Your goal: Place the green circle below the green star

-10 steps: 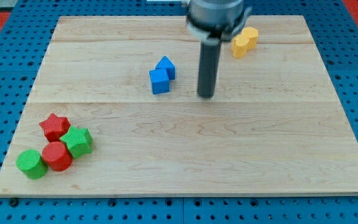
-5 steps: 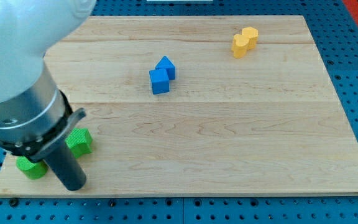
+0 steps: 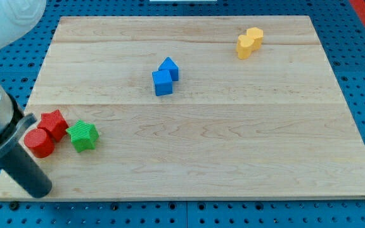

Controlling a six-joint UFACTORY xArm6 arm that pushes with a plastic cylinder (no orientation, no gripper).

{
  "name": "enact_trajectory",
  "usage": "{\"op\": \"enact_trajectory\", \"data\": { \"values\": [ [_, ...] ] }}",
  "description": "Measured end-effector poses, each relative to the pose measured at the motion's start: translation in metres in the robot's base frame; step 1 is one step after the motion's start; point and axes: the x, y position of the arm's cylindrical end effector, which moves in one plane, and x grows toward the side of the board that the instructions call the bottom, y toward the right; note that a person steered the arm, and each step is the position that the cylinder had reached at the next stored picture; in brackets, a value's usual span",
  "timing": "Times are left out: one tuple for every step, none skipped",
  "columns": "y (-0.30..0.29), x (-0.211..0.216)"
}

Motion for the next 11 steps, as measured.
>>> {"op": "enact_trajectory", "data": {
  "values": [
    [-0.035, 0.001],
    [-0.041, -0.011],
    [-0.042, -0.023],
    [-0.052, -0.032],
    [-0.081, -0.043],
    [-0.086, -0.045],
    [-0.086, -0.057],
    [-0.086, -0.076],
    [-0.084, -0.076],
    [-0.084, -0.065],
    [-0.051, -0.062]
  ]
}}
